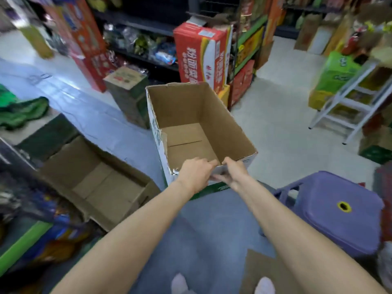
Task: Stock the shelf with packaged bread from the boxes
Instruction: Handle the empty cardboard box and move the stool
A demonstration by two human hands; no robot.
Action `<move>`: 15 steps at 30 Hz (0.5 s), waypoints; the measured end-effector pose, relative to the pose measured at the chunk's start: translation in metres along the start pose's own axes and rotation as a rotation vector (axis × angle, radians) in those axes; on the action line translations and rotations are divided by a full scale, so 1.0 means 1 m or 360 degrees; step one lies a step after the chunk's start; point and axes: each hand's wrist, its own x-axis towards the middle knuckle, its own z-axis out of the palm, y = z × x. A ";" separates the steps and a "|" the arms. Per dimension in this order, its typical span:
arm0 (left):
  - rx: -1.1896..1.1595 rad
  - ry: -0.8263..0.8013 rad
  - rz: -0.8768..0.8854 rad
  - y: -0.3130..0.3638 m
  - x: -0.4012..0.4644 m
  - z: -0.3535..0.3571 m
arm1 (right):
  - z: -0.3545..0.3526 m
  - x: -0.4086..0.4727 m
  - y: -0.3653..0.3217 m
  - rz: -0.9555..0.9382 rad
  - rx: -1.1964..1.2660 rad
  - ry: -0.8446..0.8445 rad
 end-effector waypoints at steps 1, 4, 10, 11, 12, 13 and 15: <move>-0.0026 -0.0036 -0.0031 -0.020 -0.012 0.005 | 0.023 0.002 0.009 0.0007 -0.0047 -0.0016; -0.0104 -0.0170 -0.0122 -0.072 -0.042 0.019 | 0.083 0.004 0.036 0.0028 -0.0184 -0.0086; -0.0286 -0.0257 -0.0442 -0.148 -0.100 0.052 | 0.176 0.006 0.082 0.0048 -0.0461 -0.0345; -0.0316 -0.0257 -0.0492 -0.157 -0.108 0.058 | 0.187 0.007 0.090 0.0052 -0.0559 -0.0368; -0.0340 -0.0262 -0.0538 -0.165 -0.116 0.063 | 0.197 0.009 0.098 0.0057 -0.0661 -0.0388; -0.0366 -0.0273 -0.0578 -0.173 -0.123 0.069 | 0.206 0.009 0.105 0.0070 -0.0750 -0.0403; -0.0417 -0.0294 -0.0642 -0.185 -0.135 0.081 | 0.221 0.010 0.119 0.0089 -0.0847 -0.0443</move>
